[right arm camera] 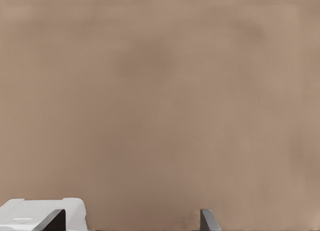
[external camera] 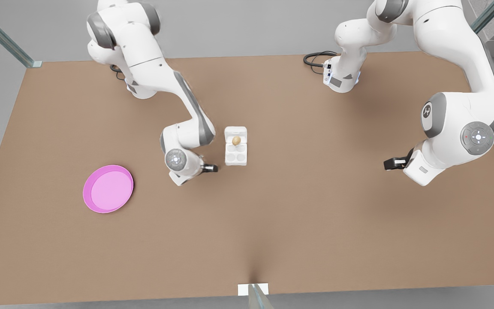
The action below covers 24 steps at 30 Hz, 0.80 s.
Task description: Pack egg into the box and close the box lid
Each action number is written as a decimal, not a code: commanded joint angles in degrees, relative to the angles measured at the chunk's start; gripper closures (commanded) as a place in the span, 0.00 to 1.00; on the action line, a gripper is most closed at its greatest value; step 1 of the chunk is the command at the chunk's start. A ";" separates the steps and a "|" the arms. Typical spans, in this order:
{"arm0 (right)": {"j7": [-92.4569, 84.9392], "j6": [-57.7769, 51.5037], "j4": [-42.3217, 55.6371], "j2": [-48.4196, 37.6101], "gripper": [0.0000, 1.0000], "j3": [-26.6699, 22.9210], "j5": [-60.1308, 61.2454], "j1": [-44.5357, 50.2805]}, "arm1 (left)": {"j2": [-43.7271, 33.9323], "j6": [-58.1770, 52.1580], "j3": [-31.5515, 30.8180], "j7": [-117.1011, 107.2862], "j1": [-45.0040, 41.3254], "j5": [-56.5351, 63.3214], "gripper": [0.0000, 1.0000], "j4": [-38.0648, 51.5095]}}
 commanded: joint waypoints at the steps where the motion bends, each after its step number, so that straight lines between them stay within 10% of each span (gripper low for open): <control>1: -19.01 -2.92 0.47 -1.90 0.00 -0.05 -10.03 -8.51 | 0.03 0.98 -0.07 -0.11 -0.31 -0.02 0.00 -0.08; 3: -30.62 -8.63 6.00 -3.66 0.00 -0.31 -13.81 -18.26 | -7.69 4.67 -4.10 -2.02 -0.23 -0.37 0.00 -10.34; 9: -31.06 -29.63 21.39 -11.91 0.00 0.38 -15.92 -31.70 | -25.20 11.52 -42.42 -42.28 -0.66 -8.54 0.00 -33.21; 10: -30.19 -31.75 21.22 -15.08 0.00 11.97 -16.10 -43.13 | -25.73 14.78 -44.45 -43.87 -2.33 -8.63 0.00 -37.08; 18: -29.65 -29.65 21.92 -12.36 0.00 16.74 -22.25 -45.78 | -18.34 43.17 -44.98 -57.15 -14.81 -7.66 0.00 -52.73; 24: -30.36 -28.32 23.85 -8.40 0.00 16.56 -22.25 -44.99 | -2.17 47.74 -43.14 -68.13 -15.25 11.50 0.00 -47.63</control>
